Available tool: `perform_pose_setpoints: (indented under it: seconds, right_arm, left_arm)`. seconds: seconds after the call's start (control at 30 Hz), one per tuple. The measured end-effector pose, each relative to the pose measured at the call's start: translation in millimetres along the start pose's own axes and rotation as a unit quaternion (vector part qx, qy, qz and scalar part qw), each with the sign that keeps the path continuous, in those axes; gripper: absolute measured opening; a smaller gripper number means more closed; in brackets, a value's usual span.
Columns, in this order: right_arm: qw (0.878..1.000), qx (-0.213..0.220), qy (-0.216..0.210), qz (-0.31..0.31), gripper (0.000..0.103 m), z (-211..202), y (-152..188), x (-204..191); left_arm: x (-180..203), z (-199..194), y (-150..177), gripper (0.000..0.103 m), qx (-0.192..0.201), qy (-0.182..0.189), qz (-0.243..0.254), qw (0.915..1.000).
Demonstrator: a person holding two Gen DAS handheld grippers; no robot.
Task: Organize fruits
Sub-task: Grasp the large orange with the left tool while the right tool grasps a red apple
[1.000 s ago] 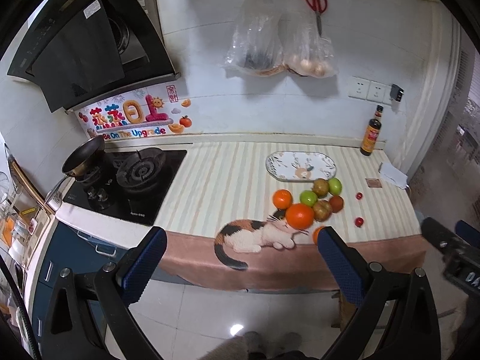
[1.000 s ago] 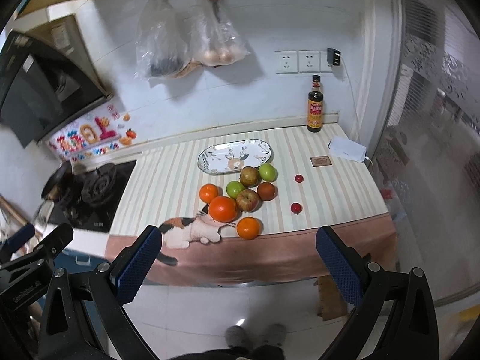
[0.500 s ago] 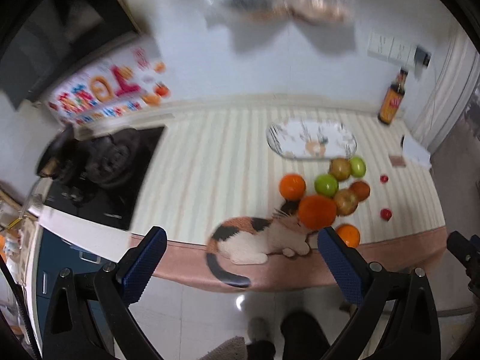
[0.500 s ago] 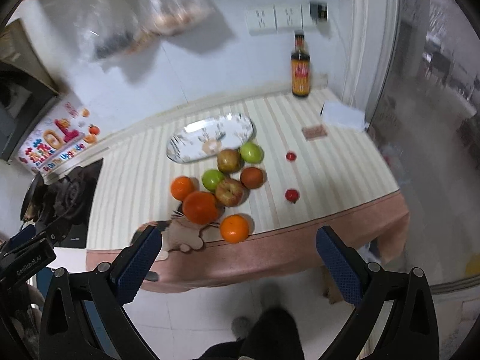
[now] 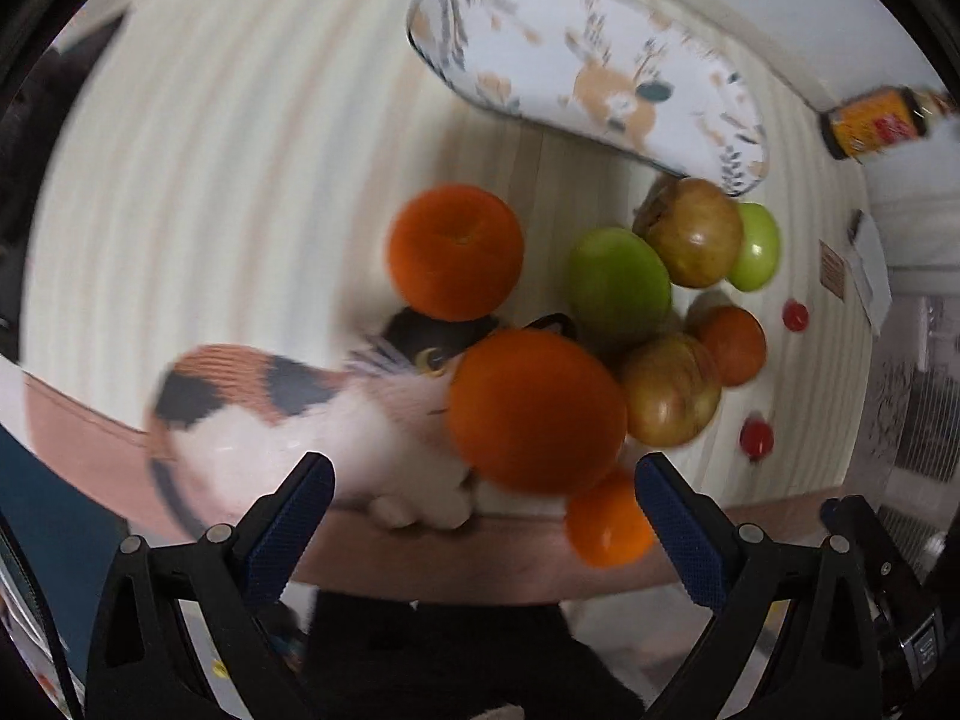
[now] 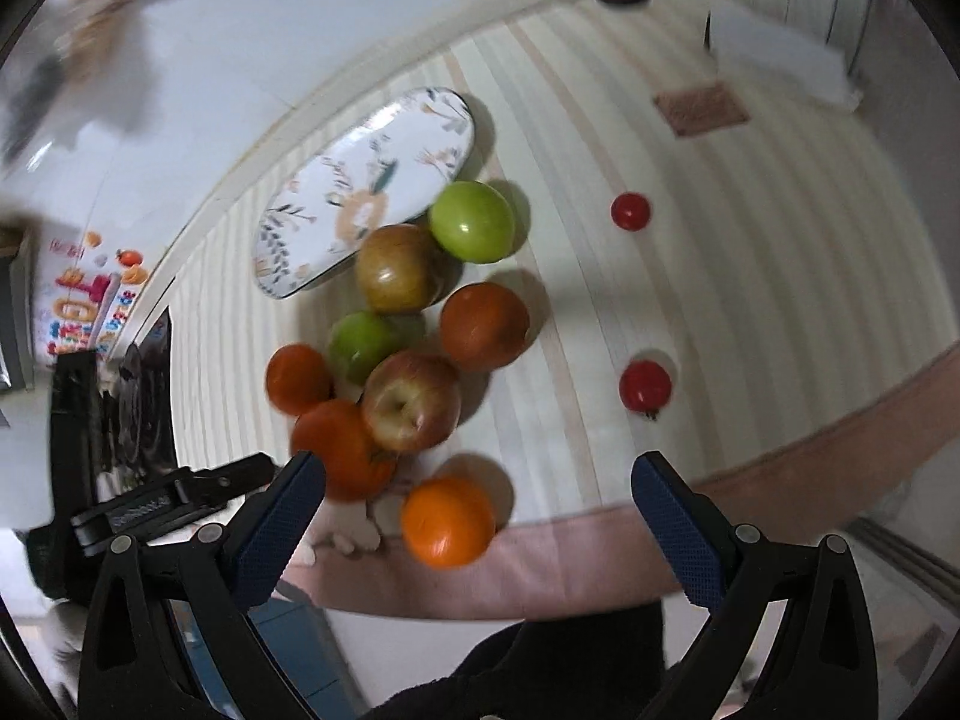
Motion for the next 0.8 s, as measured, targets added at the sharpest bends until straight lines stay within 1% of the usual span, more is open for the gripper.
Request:
perform_pose_setpoints:
  seconds: [0.07, 0.13, 0.2, 0.27, 0.3, 0.33, 0.37, 0.43, 0.5, 0.57, 0.67, 0.7, 0.8]
  right_arm:
    - [1.000, -0.027, -0.006, 0.014, 0.103, 19, -13, 6]
    - [0.999, -0.044, -0.008, 0.019, 0.103, 32, -21, 8]
    - [0.998, -0.061, -0.005, 0.016, 0.103, 47, -27, 7]
    - [0.997, -0.073, 0.000, 0.014, 0.103, 58, -29, 5]
    - [0.997, -0.077, 0.000, 0.014, 0.103, 61, -30, 4]
    - [0.997, -0.082, -0.001, 0.014, 0.103, 63, -29, 4]
    - [0.996, -0.085, -0.002, 0.014, 0.103, 67, -28, 3]
    - [0.996, -0.092, -0.003, 0.015, 0.103, 74, -27, -1]
    - [0.995, -0.100, -0.002, 0.018, 0.103, 79, -22, -1]
    - [0.994, -0.110, -0.008, 0.025, 0.103, 85, -17, -5]
    - [0.992, -0.120, -0.016, 0.028, 0.103, 93, -7, -15]
    - [0.992, -0.121, -0.018, 0.026, 0.103, 96, -4, -19]
    - [0.992, -0.119, -0.024, 0.027, 0.101, 105, 2, -29]
  left_arm:
    - [0, 15, -6, 0.102, -0.017, 0.018, -0.022, 0.9995]
    - [0, 30, -11, 0.102, -0.031, 0.041, -0.045, 0.9977]
    - [2, 40, -15, 0.102, -0.038, 0.054, -0.056, 0.9962]
    - [1, 43, -20, 0.099, -0.029, 0.062, -0.066, 0.9954]
    - [-1, 44, -22, 0.082, -0.023, 0.060, -0.070, 0.9955]
    - [-2, 45, -22, 0.080, -0.023, 0.056, -0.070, 0.9957]
    - [-2, 44, -22, 0.080, -0.014, 0.053, -0.071, 0.9960]
    - [0, 39, -21, 0.079, 0.001, 0.044, -0.057, 0.9974]
    - [-2, 35, -14, 0.078, 0.001, 0.029, -0.043, 0.9987]
    - [-11, 30, -9, 0.078, 0.003, 0.008, -0.032, 0.9994]
    - [-34, 14, 5, 0.078, 0.009, -0.020, -0.027, 0.9994]
    - [-42, 11, 8, 0.078, 0.011, -0.024, -0.026, 0.9993]
    - [-59, 12, 13, 0.080, 0.013, -0.001, -0.034, 0.9993]
Point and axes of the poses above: each gripper's, at about its wrist camera, not at the fingertips, and z roughly the way its jaws point, x to its right, y to its underside, the point moved 7 cm from there along z, roughly the way its jaws point, and after that the axes turned 14 degrees about z, right-handed, at the moved point
